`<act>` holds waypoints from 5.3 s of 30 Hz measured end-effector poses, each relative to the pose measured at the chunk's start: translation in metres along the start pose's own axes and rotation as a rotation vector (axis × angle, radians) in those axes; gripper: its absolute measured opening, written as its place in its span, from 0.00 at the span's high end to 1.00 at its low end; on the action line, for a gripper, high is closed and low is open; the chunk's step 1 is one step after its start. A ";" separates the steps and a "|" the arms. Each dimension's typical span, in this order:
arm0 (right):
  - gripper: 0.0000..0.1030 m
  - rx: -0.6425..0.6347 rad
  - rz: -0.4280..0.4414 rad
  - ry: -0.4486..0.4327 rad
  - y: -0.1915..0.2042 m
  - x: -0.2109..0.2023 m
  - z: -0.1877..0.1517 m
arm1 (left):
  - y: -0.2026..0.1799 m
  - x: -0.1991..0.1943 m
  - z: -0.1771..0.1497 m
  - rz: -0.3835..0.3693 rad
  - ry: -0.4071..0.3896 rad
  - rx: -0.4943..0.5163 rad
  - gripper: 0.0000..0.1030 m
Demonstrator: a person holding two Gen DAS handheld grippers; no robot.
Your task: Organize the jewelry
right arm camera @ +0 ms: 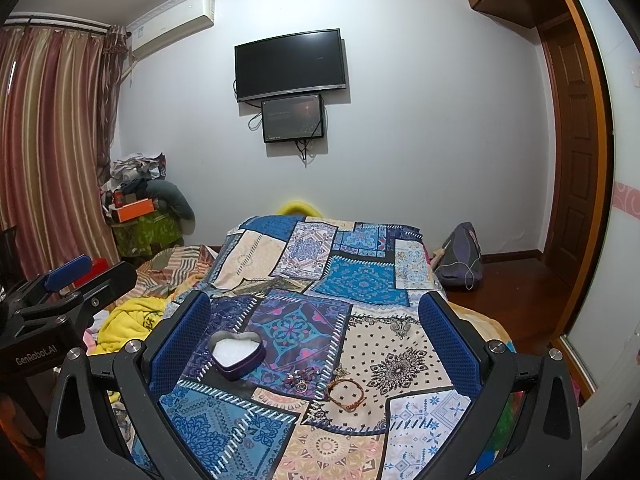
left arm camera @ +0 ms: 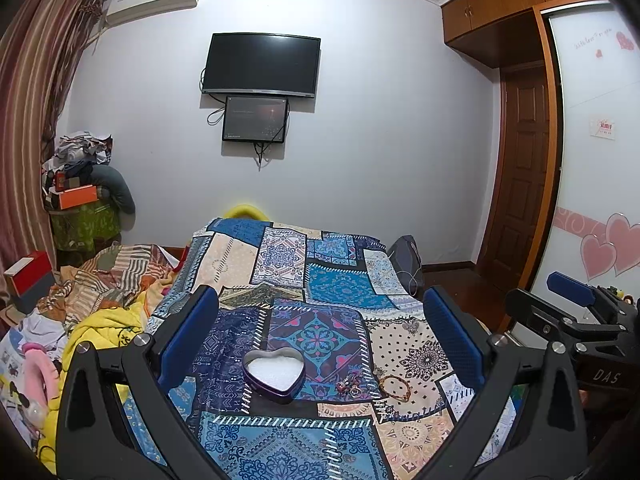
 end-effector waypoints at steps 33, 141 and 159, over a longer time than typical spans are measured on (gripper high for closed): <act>0.00 0.043 -0.059 0.282 -0.065 0.098 -0.075 | 0.001 0.106 -0.063 -0.006 0.275 -0.025 0.00; 0.95 0.020 0.100 0.662 -0.022 0.197 -0.166 | 0.071 0.123 -0.107 -0.103 0.452 -0.184 1.00; 0.97 0.060 0.204 0.468 0.004 0.170 -0.091 | 0.088 0.117 -0.062 -0.119 0.346 -0.159 1.00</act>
Point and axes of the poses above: each gripper's, at about its wrist camera, not at the fingertips, and x roughly the way its jaws point, y to its left, z to its top, the point moved 4 cm from there along x, roughly the way its jaws point, and after that the axes turned 3 degrees about -z, right-handed, at the moved point
